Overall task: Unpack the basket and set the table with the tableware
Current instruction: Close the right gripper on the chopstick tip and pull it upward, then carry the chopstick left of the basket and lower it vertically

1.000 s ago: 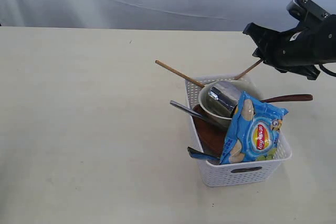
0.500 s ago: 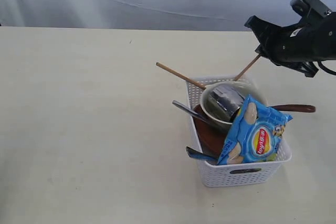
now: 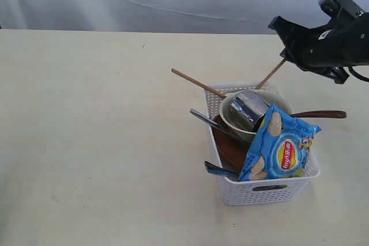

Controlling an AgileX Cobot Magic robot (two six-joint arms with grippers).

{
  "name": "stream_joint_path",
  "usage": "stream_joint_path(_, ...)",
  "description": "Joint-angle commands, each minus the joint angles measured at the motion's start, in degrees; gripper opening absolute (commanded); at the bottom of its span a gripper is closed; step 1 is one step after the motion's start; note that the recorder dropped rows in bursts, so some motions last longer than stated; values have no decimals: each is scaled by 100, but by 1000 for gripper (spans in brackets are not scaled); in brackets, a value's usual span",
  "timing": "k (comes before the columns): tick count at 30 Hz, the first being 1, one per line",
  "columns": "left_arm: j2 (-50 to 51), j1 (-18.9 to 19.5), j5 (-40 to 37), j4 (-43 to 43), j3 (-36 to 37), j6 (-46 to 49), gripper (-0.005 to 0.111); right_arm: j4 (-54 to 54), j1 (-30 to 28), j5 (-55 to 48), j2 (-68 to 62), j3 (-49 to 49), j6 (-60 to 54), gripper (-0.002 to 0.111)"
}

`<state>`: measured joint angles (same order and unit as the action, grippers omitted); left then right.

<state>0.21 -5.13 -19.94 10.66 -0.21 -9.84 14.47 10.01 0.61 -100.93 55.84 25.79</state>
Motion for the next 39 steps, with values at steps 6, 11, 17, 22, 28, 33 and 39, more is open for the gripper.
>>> stream_joint_path(6,-21,-45,28,-39,21,-45,0,-138,13,141,169,79,-182,0)
stream_joint_path(11,-21,-45,28,-39,21,-45,0,-233,13,303,353,79,-282,0)
stream_joint_path(17,-21,-45,28,-39,21,-45,0,-233,13,360,618,84,-672,0)
stream_joint_path(22,-21,-45,28,-39,21,-45,0,-233,13,433,767,84,-883,0)
stream_joint_path(28,-21,-45,28,-39,21,-45,0,-233,13,563,971,101,-1030,0)
stream_joint_path(33,-21,-45,28,-39,21,-45,0,-233,13,448,1097,235,-1162,0)
stream_joint_path(39,-21,-45,28,-39,21,-45,0,-233,13,448,1225,266,-1229,0)
